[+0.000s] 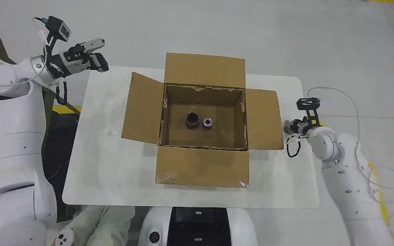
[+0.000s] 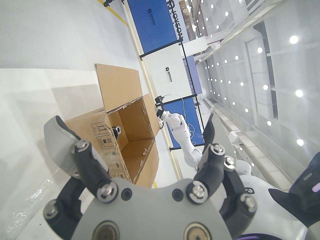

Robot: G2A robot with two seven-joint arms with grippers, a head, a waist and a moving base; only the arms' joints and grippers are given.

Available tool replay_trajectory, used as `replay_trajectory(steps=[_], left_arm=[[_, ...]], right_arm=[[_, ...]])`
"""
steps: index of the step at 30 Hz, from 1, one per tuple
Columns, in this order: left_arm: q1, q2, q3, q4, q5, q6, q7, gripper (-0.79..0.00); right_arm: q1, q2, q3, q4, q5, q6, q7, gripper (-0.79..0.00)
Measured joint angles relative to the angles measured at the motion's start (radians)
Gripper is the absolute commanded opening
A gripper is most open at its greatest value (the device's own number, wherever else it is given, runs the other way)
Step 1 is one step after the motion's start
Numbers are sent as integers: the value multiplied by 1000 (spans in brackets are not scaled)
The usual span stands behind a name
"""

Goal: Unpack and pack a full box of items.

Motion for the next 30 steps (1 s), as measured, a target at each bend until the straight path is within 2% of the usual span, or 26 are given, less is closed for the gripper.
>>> replay_trajectory(steps=[4, 13, 20, 30], left_arm=[[0, 0, 0, 0, 0, 0, 0, 0], [0, 0, 0, 0, 0, 0, 0, 0], [0, 0, 0, 0, 0, 0, 0, 0], [0, 0, 0, 0, 0, 0, 0, 0]], right_arm=[[-25, 3, 27, -58, -6, 12, -19, -169], [-110, 9, 97, -243, -17, 49, -62, -89], [-170, 9, 115, -381, -38, 48, -96, -58], [-191, 4, 76, -517, -64, 8, -118, -49]])
